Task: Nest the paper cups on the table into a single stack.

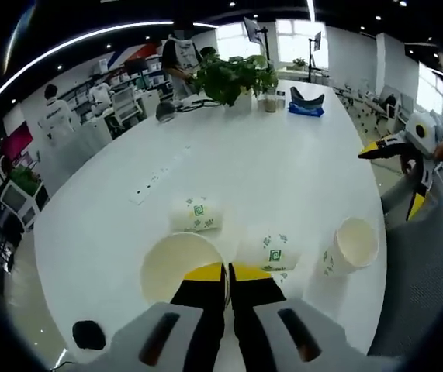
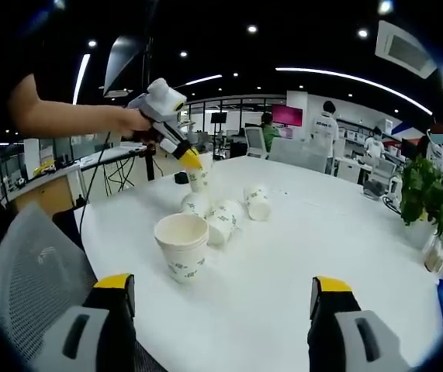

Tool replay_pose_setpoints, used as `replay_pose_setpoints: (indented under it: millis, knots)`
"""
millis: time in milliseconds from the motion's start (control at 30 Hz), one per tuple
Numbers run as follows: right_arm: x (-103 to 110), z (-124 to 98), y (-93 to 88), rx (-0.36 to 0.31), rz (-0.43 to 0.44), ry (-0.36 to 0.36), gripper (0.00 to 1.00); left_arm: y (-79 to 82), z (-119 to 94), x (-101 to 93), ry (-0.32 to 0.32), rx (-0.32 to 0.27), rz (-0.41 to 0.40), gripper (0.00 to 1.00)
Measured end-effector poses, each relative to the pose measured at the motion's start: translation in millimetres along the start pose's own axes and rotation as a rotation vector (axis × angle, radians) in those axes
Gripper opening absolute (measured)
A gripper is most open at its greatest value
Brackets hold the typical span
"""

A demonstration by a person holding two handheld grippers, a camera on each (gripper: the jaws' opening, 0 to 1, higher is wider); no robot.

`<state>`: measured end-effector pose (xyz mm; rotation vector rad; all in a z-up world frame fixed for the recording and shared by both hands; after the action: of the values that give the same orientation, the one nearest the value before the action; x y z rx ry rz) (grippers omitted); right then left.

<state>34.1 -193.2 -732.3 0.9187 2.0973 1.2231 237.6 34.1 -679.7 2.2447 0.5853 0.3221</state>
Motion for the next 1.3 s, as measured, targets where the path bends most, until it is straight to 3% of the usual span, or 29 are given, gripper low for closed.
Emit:
replay_pose_setpoints:
  millis: [233,367,500,833,900,1100,1233,1300]
  knots:
    - [0,0,-0.1,-0.001,-0.003,-0.001,0.95,14.3,-12,-0.1,0.002,-0.018,0.035,0.00]
    - [2,0,1.4,-0.002,-0.008,0.001,0.95,24.3,-22,-16.4,-0.011,-0.023,0.050,0.00]
    - [3,0,1.7,-0.001,-0.012,0.005,0.96,27.3,-26,-18.1,-0.027,-0.026,0.063,0.00]
    - [4,0,2.3,-0.001,-0.015,0.011,0.96,39.1,-37,-44.3,-0.081,-0.033,0.097,0.00]
    - [4,0,2.4,-0.002,-0.014,0.011,0.96,44.3,-41,-62.0,-0.092,-0.033,0.102,0.00]
    - [3,0,2.0,-0.003,-0.014,0.010,0.96,42.5,-37,-71.2,-0.139,-0.033,0.118,0.00]
    - [3,-1,2.9,-0.006,-0.012,0.006,0.96,47.6,-37,-94.7,-0.172,-0.028,0.134,0.00]
    - [3,-1,3.5,-0.007,-0.012,0.004,0.96,44.8,-34,-94.8,-0.190,-0.021,0.143,0.00]
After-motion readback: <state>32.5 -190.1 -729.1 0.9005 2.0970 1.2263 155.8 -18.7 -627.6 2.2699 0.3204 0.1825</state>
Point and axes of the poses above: the point that each gripper's makers call its tool centre point, and the gripper's own axes: z roughly forward along the fingers, x roughly to its left, y roughly out of its top, the point moved 5 cm from there along -z, roughly backward along the fingers, and after that the axes turned 5 degrees about -z, right-handed, at the moved point
